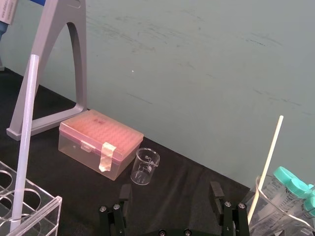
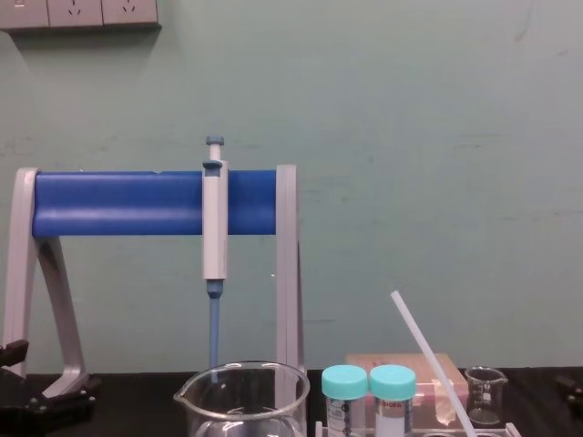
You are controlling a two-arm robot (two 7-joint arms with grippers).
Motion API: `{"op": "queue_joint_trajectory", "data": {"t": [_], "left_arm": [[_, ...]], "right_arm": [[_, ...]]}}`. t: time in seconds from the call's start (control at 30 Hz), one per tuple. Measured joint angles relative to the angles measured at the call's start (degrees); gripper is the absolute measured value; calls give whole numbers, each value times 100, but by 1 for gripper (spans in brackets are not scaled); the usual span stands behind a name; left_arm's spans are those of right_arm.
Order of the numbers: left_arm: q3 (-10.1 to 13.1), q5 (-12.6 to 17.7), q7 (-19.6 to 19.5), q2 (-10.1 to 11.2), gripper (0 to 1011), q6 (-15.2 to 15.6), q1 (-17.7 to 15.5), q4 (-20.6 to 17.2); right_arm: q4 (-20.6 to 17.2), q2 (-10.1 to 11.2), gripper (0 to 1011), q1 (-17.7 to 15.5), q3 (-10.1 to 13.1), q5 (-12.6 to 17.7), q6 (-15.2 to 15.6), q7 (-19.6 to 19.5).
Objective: Pick up the stirring rod with one hand, then place it down.
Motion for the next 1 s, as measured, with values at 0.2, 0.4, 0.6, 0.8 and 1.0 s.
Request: {"op": "queue_joint_trajectory", "data": {"t": [0.2, 0.4, 0.6, 0.8, 1.0], "left_arm": [[0, 0, 0, 0, 1000, 0, 0, 0], [0, 0, 0, 0, 1000, 0, 0, 0], [0, 0, 0, 0, 1000, 0, 0, 0], [0, 0, 0, 0, 1001, 0, 0, 0], [0, 0, 0, 0, 1000, 0, 0, 0]], "right_arm": [[0, 0, 1003, 0, 0, 0, 0, 0], [0, 0, 1003, 0, 0, 0, 0, 0], [0, 0, 1003, 0, 0, 0, 0, 0], [0, 0, 1003, 0, 0, 0, 0, 0], [0, 0, 1003, 0, 0, 0, 0, 0]]}}
